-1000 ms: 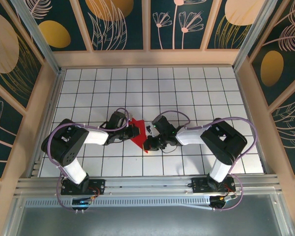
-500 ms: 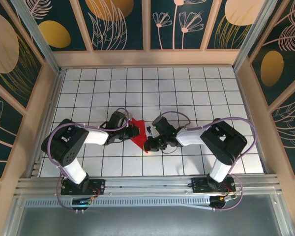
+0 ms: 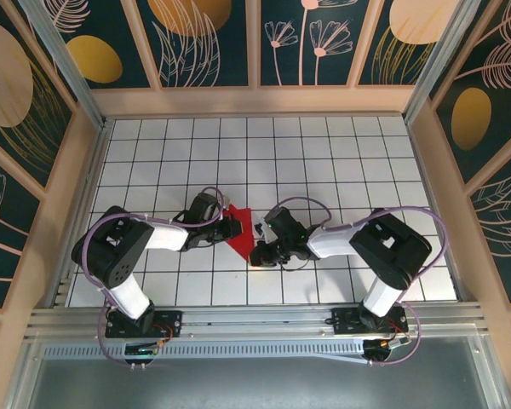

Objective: Fold a paper plane with a square sheet of paper (fold left side to right side)
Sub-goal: Fourth fold the wing at the center of the table.

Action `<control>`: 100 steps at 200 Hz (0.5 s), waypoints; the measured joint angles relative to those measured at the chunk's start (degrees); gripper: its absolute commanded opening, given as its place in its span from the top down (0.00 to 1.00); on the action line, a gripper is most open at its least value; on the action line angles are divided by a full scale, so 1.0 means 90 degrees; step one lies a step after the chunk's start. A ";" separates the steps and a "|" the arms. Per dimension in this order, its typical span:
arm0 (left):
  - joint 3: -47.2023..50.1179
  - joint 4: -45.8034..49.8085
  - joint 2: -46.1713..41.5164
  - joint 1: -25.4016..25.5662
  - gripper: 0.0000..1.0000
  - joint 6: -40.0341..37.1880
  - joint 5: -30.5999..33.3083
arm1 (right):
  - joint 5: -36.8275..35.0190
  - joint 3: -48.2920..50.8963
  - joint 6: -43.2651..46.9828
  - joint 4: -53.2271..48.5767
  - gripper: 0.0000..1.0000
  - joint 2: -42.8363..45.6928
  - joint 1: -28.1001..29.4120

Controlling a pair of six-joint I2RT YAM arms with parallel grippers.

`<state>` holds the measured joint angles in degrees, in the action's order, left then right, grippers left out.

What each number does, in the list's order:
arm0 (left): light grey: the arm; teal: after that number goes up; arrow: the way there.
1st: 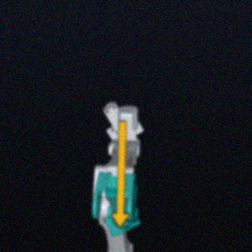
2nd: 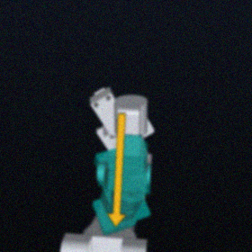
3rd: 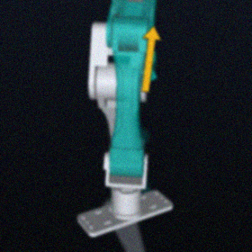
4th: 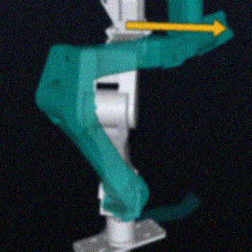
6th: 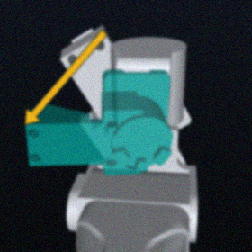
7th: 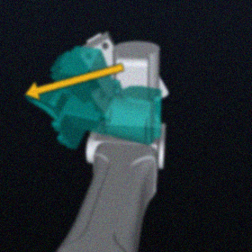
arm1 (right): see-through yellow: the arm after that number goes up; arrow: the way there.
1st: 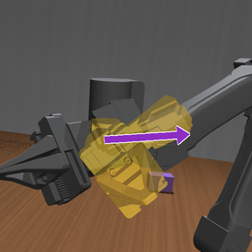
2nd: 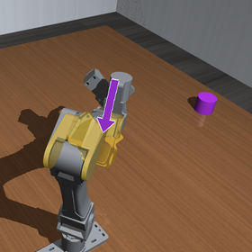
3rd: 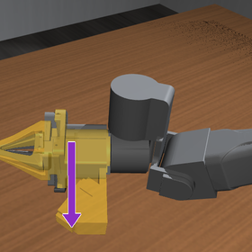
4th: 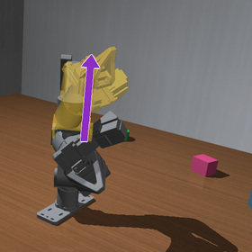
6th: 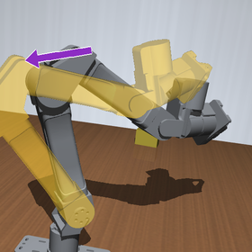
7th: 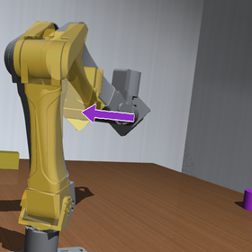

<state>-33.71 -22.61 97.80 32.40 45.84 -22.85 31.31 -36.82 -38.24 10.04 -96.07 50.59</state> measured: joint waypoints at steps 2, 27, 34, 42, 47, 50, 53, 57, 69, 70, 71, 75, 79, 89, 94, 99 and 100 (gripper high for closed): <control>0.0000 0.0005 0.0000 0.0002 1.00 0.0000 0.0000 | 0.0002 0.0019 -0.0007 -0.0005 1.00 0.0017 0.0010; -0.0010 0.0017 0.0000 0.0010 1.00 -0.0002 0.0034 | 0.0007 0.0182 -0.0063 -0.0155 1.00 0.0216 0.0107; -0.0012 0.0015 0.0000 0.0017 1.00 -0.0002 0.0046 | 0.0015 0.0194 -0.0080 -0.0245 1.00 0.0279 0.0117; -0.0015 0.0017 0.0000 0.0017 1.00 -0.0002 0.0051 | 0.0012 0.0194 -0.0080 -0.0384 1.00 0.0364 0.0119; -0.0017 0.0017 0.0000 0.0017 1.00 -0.0002 0.0051 | -0.0002 0.0194 -0.0080 -0.0469 1.00 0.0447 0.0117; -0.0017 0.0017 0.0000 0.0017 1.00 -0.0002 0.0053 | 0.0005 0.0194 -0.0078 -0.0515 1.00 0.0498 0.0117; -0.0019 0.0017 0.0000 0.0017 1.00 -0.0005 0.0058 | -0.0015 0.0192 -0.0078 -0.0580 1.00 0.0583 0.0114; -0.0019 0.0017 0.0000 0.0017 1.00 -0.0002 0.0068 | -0.0015 0.0192 -0.0078 -0.0639 1.00 0.0668 0.0107; -0.0024 0.0024 0.0000 0.0022 1.00 -0.0002 0.0083 | -0.0019 0.0165 -0.0051 -0.0835 1.00 0.1037 0.0051; -0.0024 0.0022 0.0000 0.0022 1.00 -0.0002 0.0085 | -0.0017 0.0165 -0.0049 -0.0843 1.00 0.1059 0.0046; -0.0024 0.0022 0.0000 0.0022 1.00 -0.0002 0.0087 | -0.0019 0.0163 -0.0044 -0.0848 1.00 0.1083 0.0039; -0.0024 0.0022 0.0000 0.0022 1.00 -0.0002 0.0090 | -0.0019 0.0153 -0.0024 -0.0869 1.00 0.1217 -0.0002; -0.0029 0.0022 0.0000 0.0022 1.00 -0.0002 0.0092 | -0.0019 0.0134 0.0000 -0.0889 1.00 0.1350 -0.0051; -0.0032 0.0032 0.0000 0.0022 1.00 -0.0002 0.0095 | -0.0019 0.0085 0.0024 -0.0894 1.00 0.1608 -0.0192; -0.0032 0.0032 0.0000 0.0022 1.00 -0.0005 0.0092 | -0.0019 0.0051 0.0039 -0.0891 1.00 0.1707 -0.0267; -0.0032 0.0034 0.0000 0.0022 1.00 -0.0002 0.0092 | -0.0022 0.0015 0.0044 -0.0879 1.00 0.1773 -0.0330; -0.0034 0.0034 0.0000 0.0022 1.00 -0.0002 0.0095 | -0.0022 0.0010 0.0044 -0.0879 1.00 0.1780 -0.0338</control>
<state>-34.02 -22.31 97.80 32.60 45.82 -22.00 31.11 -36.73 -37.85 2.13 -80.05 47.55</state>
